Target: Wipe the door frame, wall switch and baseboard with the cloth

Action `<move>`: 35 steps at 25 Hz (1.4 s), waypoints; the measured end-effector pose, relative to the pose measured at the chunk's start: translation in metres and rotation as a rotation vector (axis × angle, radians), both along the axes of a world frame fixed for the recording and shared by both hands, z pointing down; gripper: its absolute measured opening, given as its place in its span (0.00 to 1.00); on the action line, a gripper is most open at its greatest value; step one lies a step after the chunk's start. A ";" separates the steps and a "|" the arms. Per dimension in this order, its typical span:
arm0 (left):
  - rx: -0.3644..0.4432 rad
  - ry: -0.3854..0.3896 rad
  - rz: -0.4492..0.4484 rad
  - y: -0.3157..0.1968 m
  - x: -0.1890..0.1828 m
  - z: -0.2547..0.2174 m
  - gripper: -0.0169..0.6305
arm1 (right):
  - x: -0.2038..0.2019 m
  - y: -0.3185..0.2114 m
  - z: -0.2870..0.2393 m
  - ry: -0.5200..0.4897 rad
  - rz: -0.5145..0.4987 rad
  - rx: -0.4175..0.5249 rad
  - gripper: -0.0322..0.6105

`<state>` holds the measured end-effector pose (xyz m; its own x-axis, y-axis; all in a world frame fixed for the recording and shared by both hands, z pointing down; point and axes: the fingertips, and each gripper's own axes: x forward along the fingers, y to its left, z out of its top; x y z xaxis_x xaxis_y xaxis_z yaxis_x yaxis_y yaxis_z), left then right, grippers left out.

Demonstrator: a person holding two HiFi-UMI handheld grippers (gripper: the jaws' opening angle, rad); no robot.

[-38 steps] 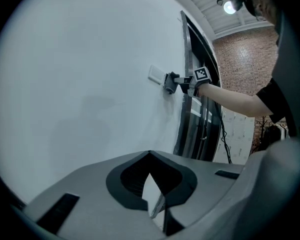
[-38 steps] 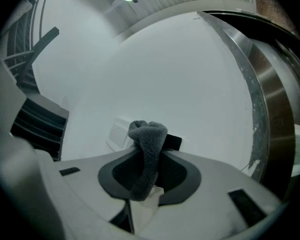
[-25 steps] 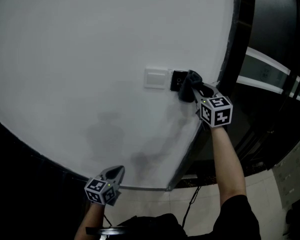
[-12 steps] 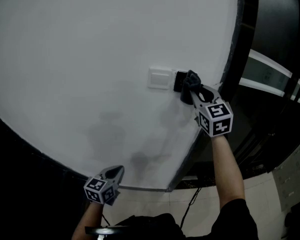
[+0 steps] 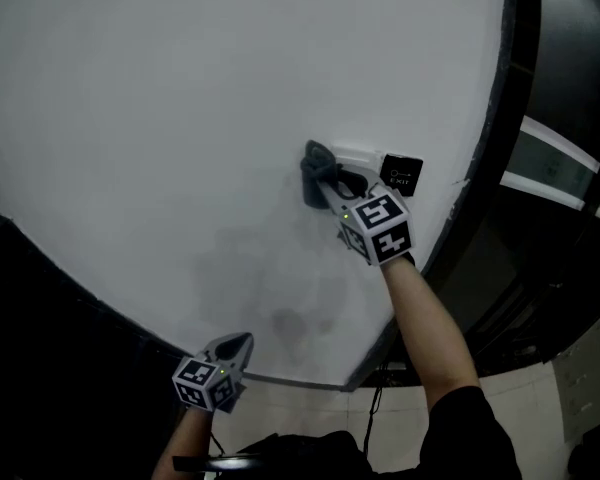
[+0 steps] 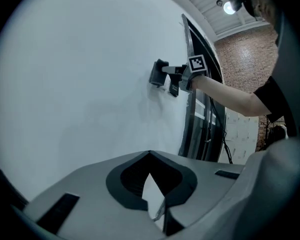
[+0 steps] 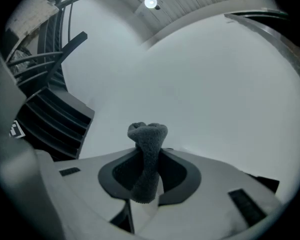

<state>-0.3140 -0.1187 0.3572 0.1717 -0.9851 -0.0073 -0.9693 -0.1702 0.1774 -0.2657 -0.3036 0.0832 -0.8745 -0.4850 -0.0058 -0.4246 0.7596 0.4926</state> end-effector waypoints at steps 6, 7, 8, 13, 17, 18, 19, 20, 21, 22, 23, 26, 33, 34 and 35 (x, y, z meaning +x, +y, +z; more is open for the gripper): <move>0.002 0.010 -0.050 0.010 -0.017 0.003 0.03 | 0.019 -0.046 0.004 -0.081 0.104 -0.087 0.18; -0.005 0.005 -0.051 0.013 -0.020 0.004 0.03 | 0.022 -0.048 0.003 -0.094 0.109 -0.099 0.18; -0.008 0.002 -0.050 0.014 -0.021 0.004 0.03 | 0.025 -0.048 0.003 -0.097 0.115 -0.100 0.18; -0.006 0.009 -0.036 0.015 -0.021 0.004 0.03 | 0.043 -0.052 -0.002 -0.081 0.155 -0.074 0.18; -0.003 0.003 -0.013 0.009 -0.016 0.003 0.03 | 0.062 -0.059 -0.002 -0.090 0.184 -0.086 0.18; 0.001 0.001 -0.006 0.007 -0.014 0.003 0.03 | 0.066 -0.060 -0.002 -0.089 0.191 -0.088 0.18; 0.004 -0.001 0.002 0.005 -0.011 0.002 0.03 | 0.070 -0.061 -0.002 -0.088 0.197 -0.089 0.18; 0.004 -0.002 0.013 0.003 -0.008 0.001 0.03 | 0.074 -0.062 -0.002 -0.086 0.204 -0.087 0.18; 0.002 -0.003 0.022 0.001 -0.004 0.001 0.03 | 0.077 -0.063 -0.001 -0.084 0.213 -0.084 0.18; 0.002 -0.004 0.029 -0.001 -0.001 0.001 0.03 | 0.081 -0.064 -0.001 -0.081 0.221 -0.080 0.18; 0.002 -0.006 0.032 -0.002 0.000 0.001 0.03 | 0.085 -0.066 0.000 -0.079 0.229 -0.078 0.18; 0.005 -0.011 0.026 -0.006 0.003 0.000 0.03 | 0.098 -0.072 0.001 -0.086 0.247 -0.086 0.18; -0.002 -0.011 0.043 -0.012 0.013 0.001 0.03 | 0.119 -0.079 0.001 -0.095 0.261 -0.090 0.19; -0.002 -0.013 0.045 -0.012 0.014 0.002 0.03 | 0.122 -0.080 0.002 -0.098 0.264 -0.092 0.19; 0.000 -0.013 0.050 -0.012 0.015 0.002 0.03 | 0.125 -0.081 0.002 -0.105 0.268 -0.096 0.19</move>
<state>-0.2992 -0.1305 0.3592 0.2207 -0.9753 -0.0044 -0.9618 -0.2184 0.1648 -0.1404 -0.3842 0.0853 -0.7122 -0.7013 -0.0321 -0.6610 0.6545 0.3671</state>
